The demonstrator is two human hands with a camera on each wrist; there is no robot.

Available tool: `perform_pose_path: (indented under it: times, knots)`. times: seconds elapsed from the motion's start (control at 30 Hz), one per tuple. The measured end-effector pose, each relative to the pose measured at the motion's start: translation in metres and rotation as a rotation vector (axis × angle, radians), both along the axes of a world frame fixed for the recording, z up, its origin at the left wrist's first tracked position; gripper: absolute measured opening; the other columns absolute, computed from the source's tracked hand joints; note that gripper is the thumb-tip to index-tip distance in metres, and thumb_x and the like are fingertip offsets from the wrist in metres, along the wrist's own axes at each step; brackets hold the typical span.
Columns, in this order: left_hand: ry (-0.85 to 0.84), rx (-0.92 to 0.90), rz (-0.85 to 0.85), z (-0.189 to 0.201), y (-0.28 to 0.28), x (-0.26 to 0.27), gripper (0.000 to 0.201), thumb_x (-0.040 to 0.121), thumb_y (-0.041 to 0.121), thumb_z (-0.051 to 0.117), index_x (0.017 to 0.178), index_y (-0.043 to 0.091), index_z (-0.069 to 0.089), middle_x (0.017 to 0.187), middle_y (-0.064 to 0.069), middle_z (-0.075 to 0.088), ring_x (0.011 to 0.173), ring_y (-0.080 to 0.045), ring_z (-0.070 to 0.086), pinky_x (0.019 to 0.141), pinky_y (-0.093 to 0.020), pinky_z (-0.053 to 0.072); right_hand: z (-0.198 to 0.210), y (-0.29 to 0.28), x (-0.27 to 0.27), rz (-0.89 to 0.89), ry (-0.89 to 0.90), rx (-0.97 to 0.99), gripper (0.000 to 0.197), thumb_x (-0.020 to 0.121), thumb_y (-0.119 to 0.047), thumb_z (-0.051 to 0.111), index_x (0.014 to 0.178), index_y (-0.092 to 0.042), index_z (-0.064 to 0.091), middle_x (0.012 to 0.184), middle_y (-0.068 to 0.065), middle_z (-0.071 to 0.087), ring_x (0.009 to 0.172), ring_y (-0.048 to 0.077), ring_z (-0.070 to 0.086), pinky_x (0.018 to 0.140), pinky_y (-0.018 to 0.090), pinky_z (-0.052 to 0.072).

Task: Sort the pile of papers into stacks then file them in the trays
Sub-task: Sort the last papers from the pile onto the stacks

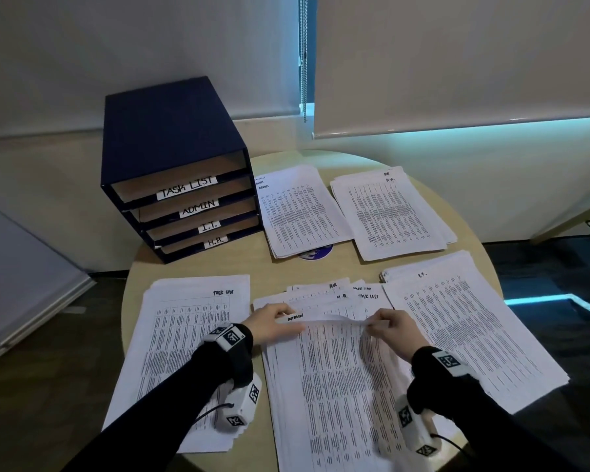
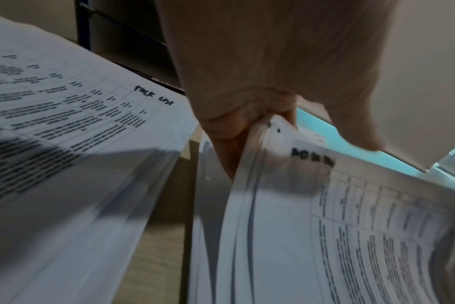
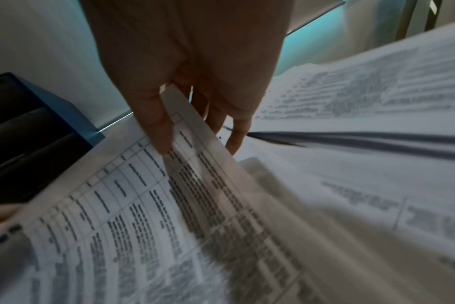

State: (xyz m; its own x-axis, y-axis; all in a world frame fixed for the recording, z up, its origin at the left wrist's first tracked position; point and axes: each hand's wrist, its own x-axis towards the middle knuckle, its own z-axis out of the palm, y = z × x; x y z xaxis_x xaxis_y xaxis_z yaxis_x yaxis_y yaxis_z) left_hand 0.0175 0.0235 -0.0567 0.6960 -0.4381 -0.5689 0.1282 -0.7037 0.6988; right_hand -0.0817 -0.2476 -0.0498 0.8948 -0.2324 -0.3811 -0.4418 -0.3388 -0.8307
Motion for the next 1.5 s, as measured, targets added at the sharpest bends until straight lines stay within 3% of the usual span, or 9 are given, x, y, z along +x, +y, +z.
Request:
perform_pose_path:
  times: [0.1,0.17,0.3,0.43,0.57,0.73,0.93,1.1,1.5]
  knots:
    - [0.013,0.094,-0.100,0.003,-0.005,-0.009,0.060,0.085,0.037,0.067,0.140,0.028,0.044,0.143,0.009,0.042,0.108,-0.003,0.053,0.091,-0.018,0.040,-0.003,0.005,-0.001,-0.095,0.004,0.103,0.011,0.081,0.001,0.064,0.086,-0.009,0.063,0.084,0.007,0.067,0.082,0.023,0.061,0.075,0.034,0.048]
    - [0.043,0.068,-0.087,0.004,-0.007,-0.011,0.059,0.089,0.030,0.062,0.144,0.028,0.039,0.147,0.005,0.039,0.087,0.006,0.048,0.072,-0.012,0.037,-0.003,0.007,-0.003,-0.211,0.012,0.194,0.037,0.079,0.007,0.062,0.109,-0.011,0.051,0.106,0.007,0.059,0.095,0.023,0.058,0.074,0.033,0.048]
    - [0.131,-0.012,-0.019,0.009,-0.008,-0.010,0.050,0.086,0.021,0.063,0.133,0.033,0.049,0.134,0.004,0.048,0.099,-0.006,0.057,0.086,-0.020,0.044,-0.009,0.003,-0.002,-0.241,0.141,0.217,0.061,0.077,0.013,0.059,0.127,-0.014,0.037,0.112,0.007,0.051,0.105,0.028,0.052,0.097,0.047,0.044]
    - [0.088,-0.139,-0.011,0.016,-0.024,-0.013,0.012,0.087,0.016,0.062,0.094,0.025,0.065,0.101,0.003,0.062,0.090,-0.014,0.058,0.087,-0.027,0.047,-0.004,0.010,-0.003,-0.128,0.196,0.132,0.031,0.081,0.010,0.055,0.102,-0.012,0.049,0.090,0.009,0.053,0.088,0.024,0.055,0.082,0.037,0.049]
    - [-0.230,-0.029,0.176,0.008,-0.032,0.004,0.034,0.095,0.045,0.049,0.120,0.023,0.054,0.124,0.001,0.051,0.112,-0.016,0.050,0.102,-0.043,0.043,-0.005,0.009,-0.006,-0.075,0.145,0.057,0.031,0.082,0.008,0.053,0.097,-0.019,0.053,0.083,0.001,0.055,0.075,0.016,0.052,0.067,0.025,0.043]
    - [-0.533,0.399,-0.083,-0.004,-0.025,0.020,0.049,0.092,0.036,0.055,0.136,0.028,0.036,0.136,0.003,0.043,0.121,-0.020,0.046,0.102,-0.041,0.039,-0.005,0.002,-0.018,-0.068,0.094,0.042,0.022,0.078,0.012,0.051,0.077,-0.009,0.052,0.070,0.007,0.053,0.065,0.019,0.047,0.063,0.028,0.038]
    - [-0.522,0.147,-0.033,-0.011,-0.020,-0.003,0.034,0.090,0.003,0.051,0.110,0.029,0.044,0.119,0.011,0.050,0.106,-0.019,0.054,0.090,-0.036,0.052,-0.010,-0.003,-0.025,-0.179,0.027,0.098,0.025,0.085,-0.002,0.048,0.064,-0.014,0.048,0.059,0.002,0.051,0.066,0.018,0.044,0.068,0.033,0.035]
    - [-0.549,0.069,-0.268,-0.013,-0.033,-0.011,0.026,0.096,0.007,0.048,0.115,0.019,0.062,0.102,0.011,0.051,0.098,-0.011,0.052,0.096,-0.033,0.045,-0.004,-0.001,-0.030,-0.166,-0.018,0.126,0.016,0.074,-0.025,0.047,0.059,-0.020,0.050,0.055,-0.002,0.055,0.065,0.016,0.049,0.069,0.032,0.037]
    - [-0.613,0.382,-0.514,-0.020,-0.051,0.013,0.041,0.089,0.035,0.053,0.129,0.028,0.054,0.147,-0.004,0.025,0.137,-0.024,0.024,0.116,-0.042,0.018,-0.017,-0.002,-0.033,-0.172,0.003,0.080,0.030,0.096,-0.009,0.044,0.068,-0.013,0.054,0.063,0.001,0.059,0.068,0.019,0.053,0.070,0.033,0.041]
